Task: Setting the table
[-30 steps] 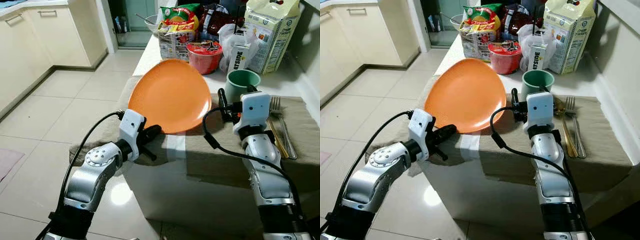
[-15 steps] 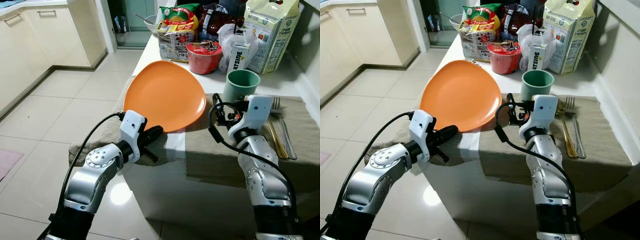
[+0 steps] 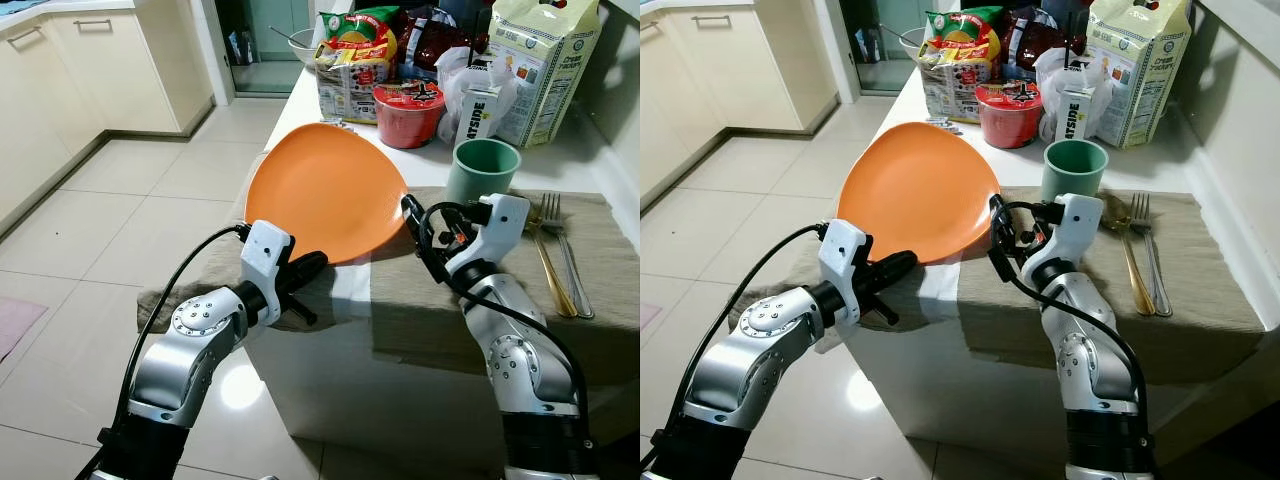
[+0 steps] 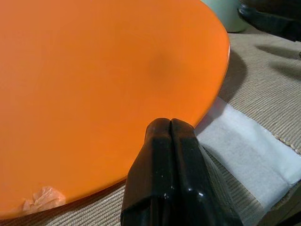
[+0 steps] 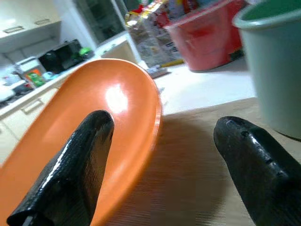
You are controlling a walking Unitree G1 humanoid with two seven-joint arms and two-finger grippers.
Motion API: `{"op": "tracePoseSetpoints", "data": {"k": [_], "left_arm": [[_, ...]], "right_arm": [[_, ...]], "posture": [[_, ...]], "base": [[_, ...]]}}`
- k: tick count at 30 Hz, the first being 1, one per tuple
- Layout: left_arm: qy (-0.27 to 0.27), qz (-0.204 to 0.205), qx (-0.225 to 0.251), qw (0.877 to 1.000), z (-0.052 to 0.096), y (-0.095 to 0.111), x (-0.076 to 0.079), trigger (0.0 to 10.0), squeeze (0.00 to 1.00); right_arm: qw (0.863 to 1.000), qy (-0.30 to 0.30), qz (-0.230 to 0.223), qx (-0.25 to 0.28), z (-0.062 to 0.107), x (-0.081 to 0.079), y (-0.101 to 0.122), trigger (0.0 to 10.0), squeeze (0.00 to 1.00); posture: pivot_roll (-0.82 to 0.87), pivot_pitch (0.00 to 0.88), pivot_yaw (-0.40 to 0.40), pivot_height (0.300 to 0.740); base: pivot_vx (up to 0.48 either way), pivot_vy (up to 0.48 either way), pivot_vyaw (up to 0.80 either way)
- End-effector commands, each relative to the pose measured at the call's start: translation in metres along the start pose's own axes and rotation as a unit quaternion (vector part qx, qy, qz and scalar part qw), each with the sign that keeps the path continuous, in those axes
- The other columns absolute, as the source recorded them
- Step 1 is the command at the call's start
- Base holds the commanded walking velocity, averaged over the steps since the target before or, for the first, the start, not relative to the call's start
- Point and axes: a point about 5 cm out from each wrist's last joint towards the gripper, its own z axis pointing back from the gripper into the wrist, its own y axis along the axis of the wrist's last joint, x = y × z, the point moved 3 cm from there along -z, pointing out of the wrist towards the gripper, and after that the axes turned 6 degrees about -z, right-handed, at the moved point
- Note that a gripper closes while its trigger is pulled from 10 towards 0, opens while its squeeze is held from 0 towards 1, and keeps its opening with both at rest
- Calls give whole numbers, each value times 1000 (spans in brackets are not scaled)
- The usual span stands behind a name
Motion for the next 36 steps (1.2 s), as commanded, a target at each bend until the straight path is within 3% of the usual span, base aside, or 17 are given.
{"op": "tracePoseSetpoints", "data": {"k": [1,16,29,36], "left_arm": [[-5,16,-36,999,1,-17,3,10000,0],[-10,16,-29,999,2,-14,6,10000,0],[-9,15,-25,1000,4,-10,7,10000,0],[-10,16,-23,1000,4,-9,7,10000,0]], "right_arm": [[1000,25,-5,-2,-3,-11,2,10000,0],[997,52,-27,-48,-23,-22,-35,10000,0],[998,44,33,-29,-37,-24,-37,10000,0],[998,37,36,-29,-40,-22,-40,10000,0]], "posture": [[-185,28,85,740],[-166,19,84,740],[-155,22,81,740],[-157,24,82,740]], "base": [[0,0,0],[0,0,0],[0,0,0],[0,0,0]]}}
